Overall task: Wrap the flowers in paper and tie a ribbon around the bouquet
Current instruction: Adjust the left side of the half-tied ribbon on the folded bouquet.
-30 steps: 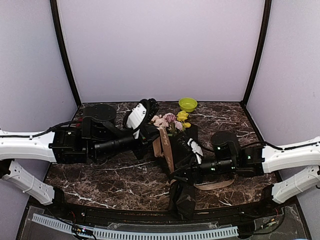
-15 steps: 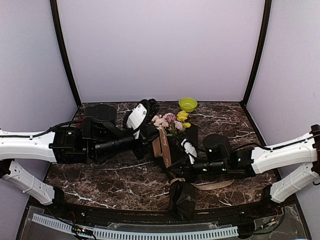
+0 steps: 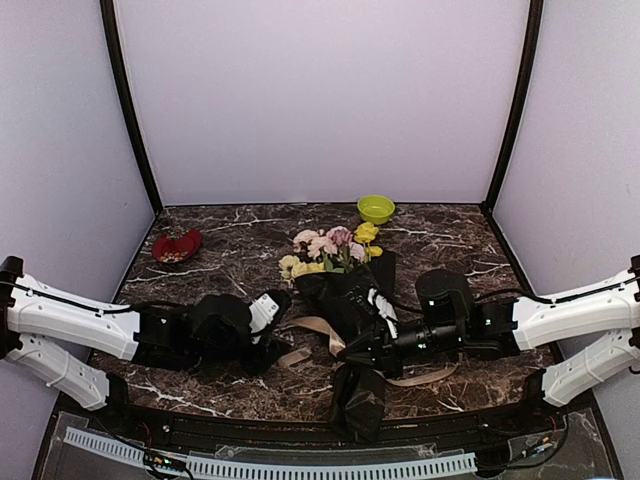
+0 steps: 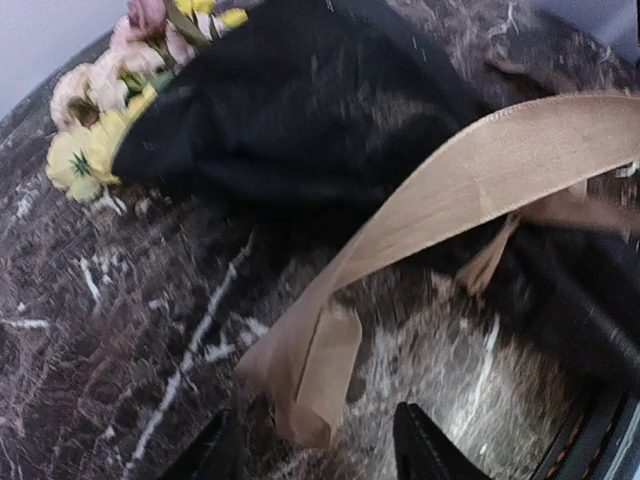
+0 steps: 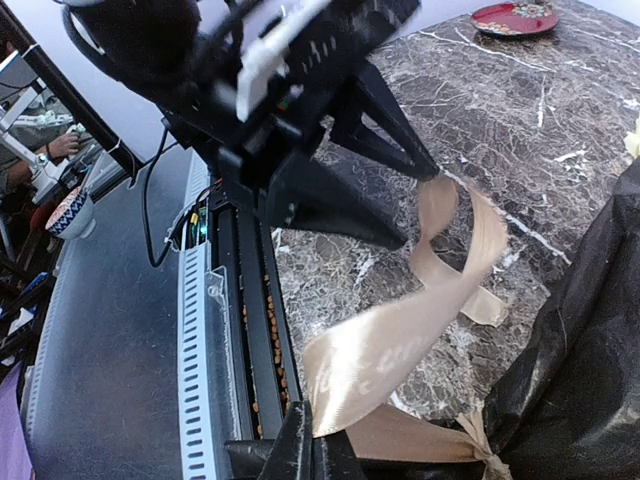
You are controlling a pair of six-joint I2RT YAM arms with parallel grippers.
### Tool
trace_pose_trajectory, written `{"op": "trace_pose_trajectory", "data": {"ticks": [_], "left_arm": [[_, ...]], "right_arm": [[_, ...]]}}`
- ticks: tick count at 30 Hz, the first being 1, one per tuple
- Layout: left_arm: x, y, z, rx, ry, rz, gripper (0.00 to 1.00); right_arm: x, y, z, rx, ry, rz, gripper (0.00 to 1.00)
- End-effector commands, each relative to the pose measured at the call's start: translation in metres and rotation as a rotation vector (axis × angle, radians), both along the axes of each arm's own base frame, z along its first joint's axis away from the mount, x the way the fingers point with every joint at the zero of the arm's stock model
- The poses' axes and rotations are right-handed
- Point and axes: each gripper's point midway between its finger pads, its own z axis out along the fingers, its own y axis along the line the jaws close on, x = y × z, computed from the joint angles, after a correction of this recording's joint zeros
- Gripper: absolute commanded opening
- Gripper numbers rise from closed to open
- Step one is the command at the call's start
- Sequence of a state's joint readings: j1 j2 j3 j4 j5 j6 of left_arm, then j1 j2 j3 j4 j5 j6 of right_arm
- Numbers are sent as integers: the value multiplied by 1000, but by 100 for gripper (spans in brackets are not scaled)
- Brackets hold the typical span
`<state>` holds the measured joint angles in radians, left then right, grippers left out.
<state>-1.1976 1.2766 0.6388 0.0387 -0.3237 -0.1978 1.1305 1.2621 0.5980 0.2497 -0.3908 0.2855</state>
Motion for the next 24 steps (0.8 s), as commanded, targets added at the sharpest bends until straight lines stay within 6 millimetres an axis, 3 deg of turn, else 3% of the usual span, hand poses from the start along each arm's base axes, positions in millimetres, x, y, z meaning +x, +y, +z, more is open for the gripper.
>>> {"op": "trace_pose_trajectory", "data": {"ticks": [1, 7, 12, 16, 18, 21, 24], "left_arm": [[-19, -7, -9, -74, 4, -75, 66], [-42, -19, 0, -86, -138, -303, 76], [-52, -56, 35, -247, -260, -436, 75], [-53, -84, 47, -342, -339, -492, 76], [-50, -99, 44, -349, -338, -500, 76], [-48, -115, 36, -369, -319, -507, 73], [-40, -119, 39, -434, -331, -453, 59]], "right_arm": [[-14, 4, 12, 40, -17, 95, 0], [-13, 6, 11, 22, -28, 101, 0], [-10, 6, 10, 18, -29, 89, 0], [-8, 4, 11, 18, -35, 76, 0], [-6, 3, 11, 19, -37, 66, 0], [-3, -1, 12, 22, -43, 47, 0], [-1, -4, 13, 29, -45, 32, 0]]}}
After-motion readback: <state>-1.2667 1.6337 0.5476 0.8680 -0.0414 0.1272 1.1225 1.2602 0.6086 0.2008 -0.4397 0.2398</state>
